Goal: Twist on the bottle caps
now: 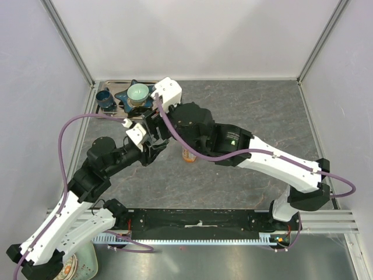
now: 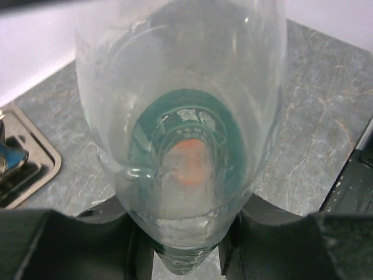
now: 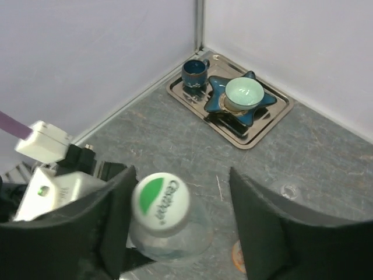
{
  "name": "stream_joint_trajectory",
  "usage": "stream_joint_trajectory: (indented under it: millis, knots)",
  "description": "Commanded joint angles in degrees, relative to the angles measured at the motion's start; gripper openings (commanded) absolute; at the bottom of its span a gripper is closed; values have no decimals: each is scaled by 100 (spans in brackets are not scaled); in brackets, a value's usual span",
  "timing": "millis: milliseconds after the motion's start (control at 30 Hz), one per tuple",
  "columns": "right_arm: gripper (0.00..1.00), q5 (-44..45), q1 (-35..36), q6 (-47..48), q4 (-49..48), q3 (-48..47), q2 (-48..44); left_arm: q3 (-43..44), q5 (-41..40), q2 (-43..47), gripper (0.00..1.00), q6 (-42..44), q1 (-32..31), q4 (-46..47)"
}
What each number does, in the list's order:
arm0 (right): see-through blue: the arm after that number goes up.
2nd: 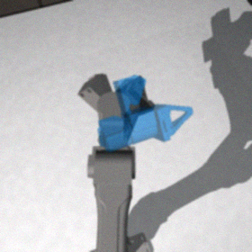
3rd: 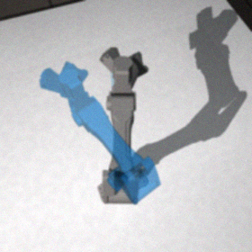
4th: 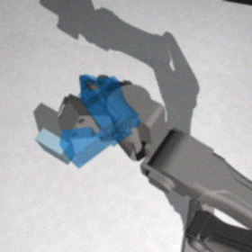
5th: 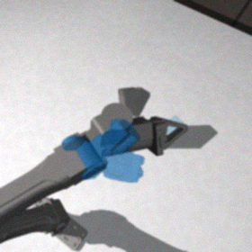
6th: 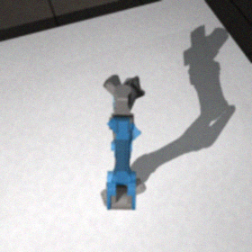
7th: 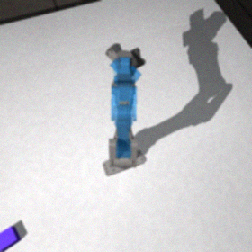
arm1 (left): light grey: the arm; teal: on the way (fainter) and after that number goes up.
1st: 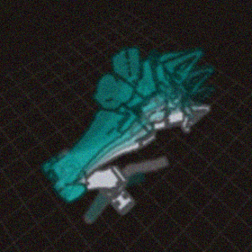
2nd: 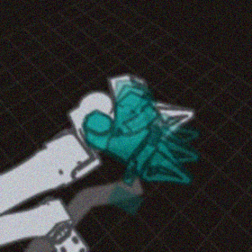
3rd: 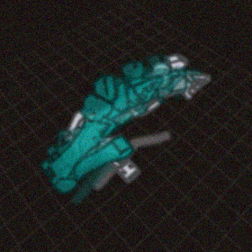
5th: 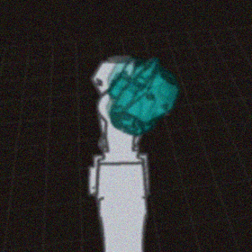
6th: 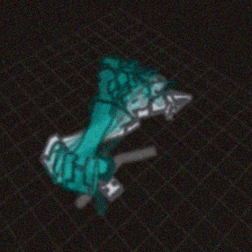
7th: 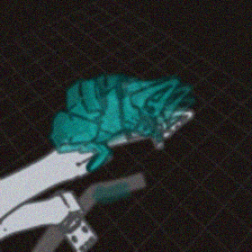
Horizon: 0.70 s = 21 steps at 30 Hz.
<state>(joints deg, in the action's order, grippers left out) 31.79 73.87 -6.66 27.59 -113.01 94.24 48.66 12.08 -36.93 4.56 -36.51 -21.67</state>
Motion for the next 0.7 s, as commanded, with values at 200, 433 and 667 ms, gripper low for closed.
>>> stream_joint_trajectory:
  millis: [200, 433, 667]
  knots:
    - [98, -3827, -329, 621, 35, 499, -1837, 249, 2025, -7, 2, 116, -31, 515]
    - [98, -5998, -864, 1351, 202, 790, -2401, 372, 4345, -245, 2, -130, -31, 409]
    - [93, -7406, -1541, 1140, 238, 561, -1901, 477, 5418, -420, 2, -192, -31, 462]
